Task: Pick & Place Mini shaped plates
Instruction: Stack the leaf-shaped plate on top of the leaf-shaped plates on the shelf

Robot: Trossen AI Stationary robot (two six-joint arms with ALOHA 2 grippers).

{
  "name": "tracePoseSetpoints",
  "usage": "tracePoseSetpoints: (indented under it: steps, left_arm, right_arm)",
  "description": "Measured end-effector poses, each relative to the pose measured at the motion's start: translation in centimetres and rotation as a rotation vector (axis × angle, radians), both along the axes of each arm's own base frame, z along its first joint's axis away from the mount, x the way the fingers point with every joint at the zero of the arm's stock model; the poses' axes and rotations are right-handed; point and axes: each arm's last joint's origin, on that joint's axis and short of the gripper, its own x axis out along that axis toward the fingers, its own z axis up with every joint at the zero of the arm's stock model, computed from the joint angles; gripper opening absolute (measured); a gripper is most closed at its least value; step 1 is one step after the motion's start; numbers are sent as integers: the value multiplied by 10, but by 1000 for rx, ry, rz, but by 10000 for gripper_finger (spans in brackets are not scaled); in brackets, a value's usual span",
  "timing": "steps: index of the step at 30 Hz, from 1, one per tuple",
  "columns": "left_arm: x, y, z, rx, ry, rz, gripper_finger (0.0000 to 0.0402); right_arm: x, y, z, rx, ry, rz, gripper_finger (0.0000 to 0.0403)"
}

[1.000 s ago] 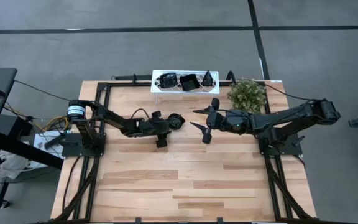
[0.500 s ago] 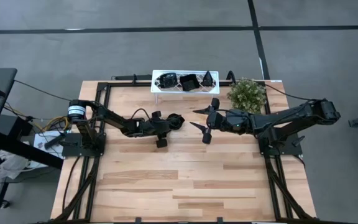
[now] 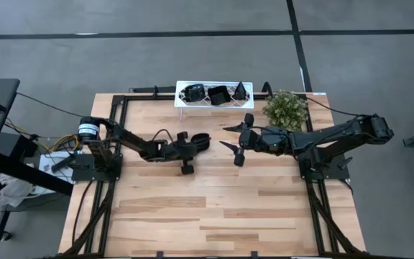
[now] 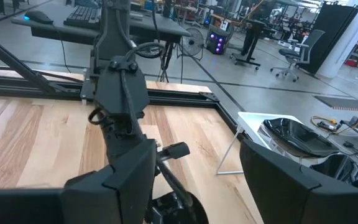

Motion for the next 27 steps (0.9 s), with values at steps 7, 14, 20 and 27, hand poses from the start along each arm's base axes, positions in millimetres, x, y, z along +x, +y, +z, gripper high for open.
tracePoseSetpoints:
  steps: [7,14,20,27]
  left_arm:
    - [1,-13,6,5,-27,-12,9]
    - [4,-27,40,25,-156,0,8]
    - [0,-36,85,63,-311,20,7]
    - [-16,-29,139,250,-418,47,8]
  right_arm:
    - [0,0,0,0,0,0,230]
    - [0,0,0,0,1,0,230]
    - [0,0,0,0,1,0,230]
    - [0,0,0,1,-4,1,230]
